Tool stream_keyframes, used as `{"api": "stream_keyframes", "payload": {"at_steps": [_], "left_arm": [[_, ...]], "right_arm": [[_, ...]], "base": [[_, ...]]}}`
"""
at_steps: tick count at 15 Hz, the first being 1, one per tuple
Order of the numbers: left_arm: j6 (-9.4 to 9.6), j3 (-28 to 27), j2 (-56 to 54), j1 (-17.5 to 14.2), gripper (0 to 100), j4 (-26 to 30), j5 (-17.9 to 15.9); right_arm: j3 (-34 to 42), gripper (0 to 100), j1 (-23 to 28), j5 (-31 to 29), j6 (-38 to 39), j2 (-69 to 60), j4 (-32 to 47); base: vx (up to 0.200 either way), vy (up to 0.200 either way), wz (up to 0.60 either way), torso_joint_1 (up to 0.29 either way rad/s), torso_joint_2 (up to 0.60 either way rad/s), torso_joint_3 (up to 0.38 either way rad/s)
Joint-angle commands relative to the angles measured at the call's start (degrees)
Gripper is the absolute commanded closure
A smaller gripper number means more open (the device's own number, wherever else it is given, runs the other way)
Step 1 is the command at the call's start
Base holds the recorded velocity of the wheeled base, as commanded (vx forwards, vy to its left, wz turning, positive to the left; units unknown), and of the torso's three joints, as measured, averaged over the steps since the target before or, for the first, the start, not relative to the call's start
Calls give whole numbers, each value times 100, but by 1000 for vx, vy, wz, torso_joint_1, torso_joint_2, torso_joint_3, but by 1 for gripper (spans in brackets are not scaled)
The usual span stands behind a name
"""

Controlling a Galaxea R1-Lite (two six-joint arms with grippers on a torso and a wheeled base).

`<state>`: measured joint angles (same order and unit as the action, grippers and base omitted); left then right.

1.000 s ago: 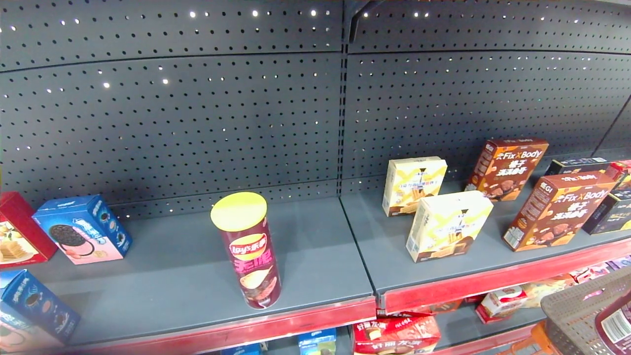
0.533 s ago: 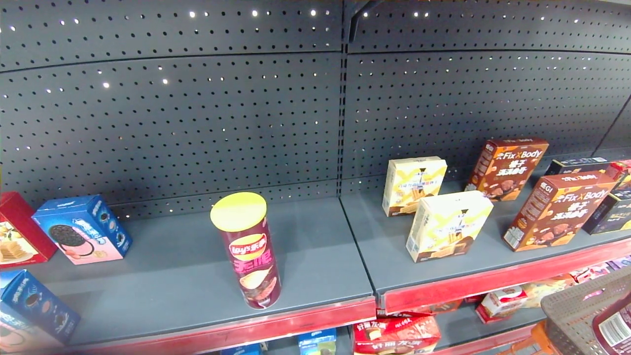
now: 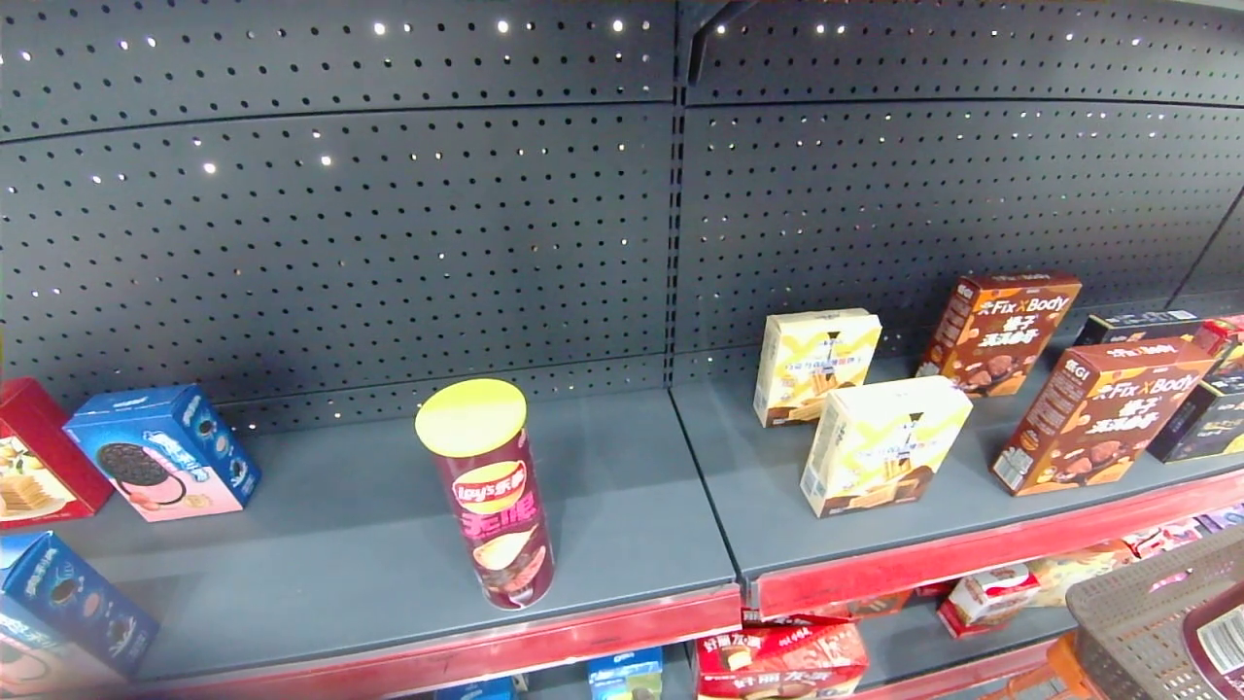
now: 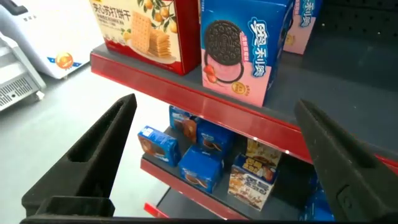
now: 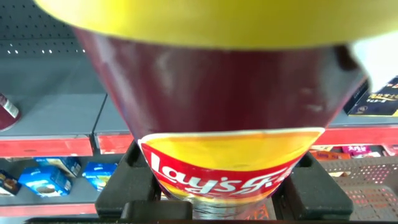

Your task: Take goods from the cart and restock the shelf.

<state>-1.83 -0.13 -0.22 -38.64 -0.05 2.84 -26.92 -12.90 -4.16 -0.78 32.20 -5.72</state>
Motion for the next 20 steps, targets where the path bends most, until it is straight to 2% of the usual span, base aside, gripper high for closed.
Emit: {"api": "stream_keyframes", "payload": {"at_steps": [1,3,6,7,12,17,20], "left_arm": [[-2,-4,22,-3,0,-4,6],[-2,5,22,-3,0,-4,6],[-2,-4,22,366,0,-4,6],[-2,-4,22,612,0,-4,6],[-2,-4,22,604,0,-4,6],[-2,-4,22,604,0,-4,-3],[-2,-4,22,604,0,-4,-3]], "right_arm": [[-7,100,7,-15,43,-12,-17],[-33,100,-2,-6,60,-179,27],[-24,100,-11,3,342,-319,167],[2,100,-11,11,447,-337,176],[-68,100,7,3,482,-389,317],[-701,100,156,-50,315,-592,1829],[-648,100,103,-24,315,-811,1978]], "base": [[0,0,0,0,0,0],[0,0,0,0,0,0],[0,0,0,0,0,0],[0,0,0,0,0,0],[0,0,0,0,0,0],[0,0,120,1,0,0],[0,0,600,1,-1,4]]}}
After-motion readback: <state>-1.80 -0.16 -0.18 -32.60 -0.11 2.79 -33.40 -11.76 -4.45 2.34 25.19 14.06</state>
